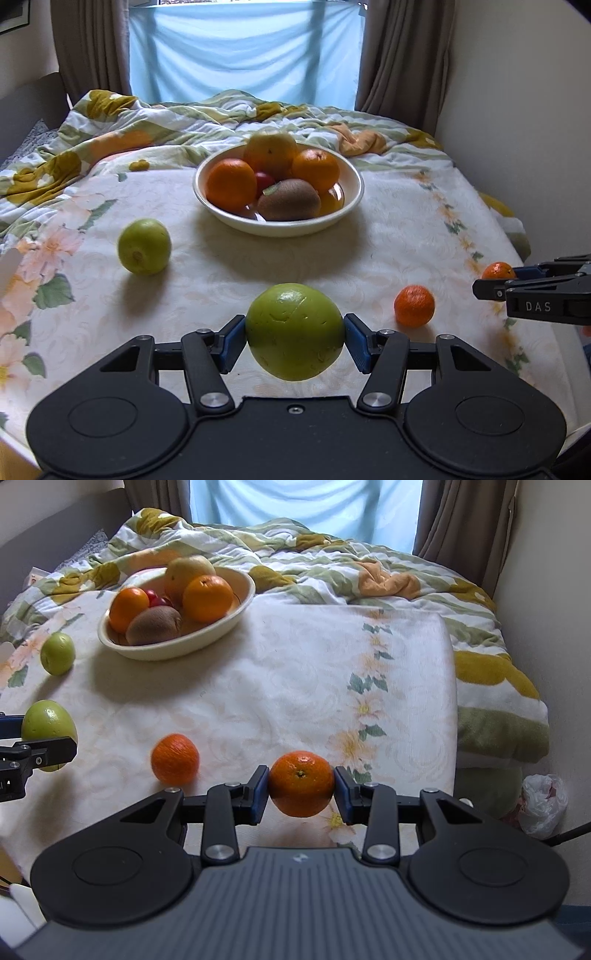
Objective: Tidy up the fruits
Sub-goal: 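Carry the apple with the left tool while the right tool carries the mandarin to the bowl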
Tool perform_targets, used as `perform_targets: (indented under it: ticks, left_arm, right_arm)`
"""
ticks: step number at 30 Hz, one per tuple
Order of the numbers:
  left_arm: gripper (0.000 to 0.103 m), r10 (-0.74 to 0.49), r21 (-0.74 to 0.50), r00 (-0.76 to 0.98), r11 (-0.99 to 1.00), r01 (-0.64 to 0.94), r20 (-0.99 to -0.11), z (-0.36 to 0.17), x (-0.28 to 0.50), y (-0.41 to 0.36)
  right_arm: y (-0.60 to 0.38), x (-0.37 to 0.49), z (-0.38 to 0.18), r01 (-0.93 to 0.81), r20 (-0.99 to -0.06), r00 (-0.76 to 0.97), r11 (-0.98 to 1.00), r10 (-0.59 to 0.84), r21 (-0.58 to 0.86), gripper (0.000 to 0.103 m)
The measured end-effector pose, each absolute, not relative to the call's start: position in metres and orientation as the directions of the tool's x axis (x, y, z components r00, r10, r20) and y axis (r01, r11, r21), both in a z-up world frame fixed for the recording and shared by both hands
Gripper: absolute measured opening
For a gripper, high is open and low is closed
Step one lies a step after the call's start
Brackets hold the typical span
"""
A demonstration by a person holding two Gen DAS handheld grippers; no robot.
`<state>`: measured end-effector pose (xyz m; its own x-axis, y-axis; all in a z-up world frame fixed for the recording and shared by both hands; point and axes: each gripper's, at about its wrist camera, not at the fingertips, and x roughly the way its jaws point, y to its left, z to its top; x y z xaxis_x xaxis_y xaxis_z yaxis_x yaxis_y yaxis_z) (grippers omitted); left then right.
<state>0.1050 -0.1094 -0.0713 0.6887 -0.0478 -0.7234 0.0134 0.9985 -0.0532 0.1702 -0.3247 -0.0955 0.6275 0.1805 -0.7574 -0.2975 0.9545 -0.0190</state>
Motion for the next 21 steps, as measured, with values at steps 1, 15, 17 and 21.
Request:
perform_targets:
  ticks: [1,15,17,21]
  left_arm:
    - [0.061,-0.050,-0.058,0.691,0.998,0.011,-0.722,-0.066,0.104,-0.108]
    - [0.061,-0.034,-0.055,0.736,0.998,-0.005,-0.676,-0.004,0.135,-0.087]
    - [0.061,-0.047,-0.068,0.738,0.998,0.001,-0.673,0.002,0.146,-0.082]
    - [0.061,-0.059,-0.070,0.737,0.997,0.015,-0.674,0.010,0.171,-0.073]
  right_arm:
    - [-0.324,0.170,-0.091,-0.299,-0.758,0.626,0.954,0.185,-0.014,0.053]
    - [-0.299,0.181,-0.026,-0.349,-0.714,0.646,0.936,0.270,0.038,0.053]
    - [-0.295,0.188,-0.018,-0.344,-0.708,0.652,0.938,0.271,0.042,0.052]
    - [-0.286,0.205,-0.005,-0.331,-0.695,0.664,0.942,0.276,0.058,0.053]
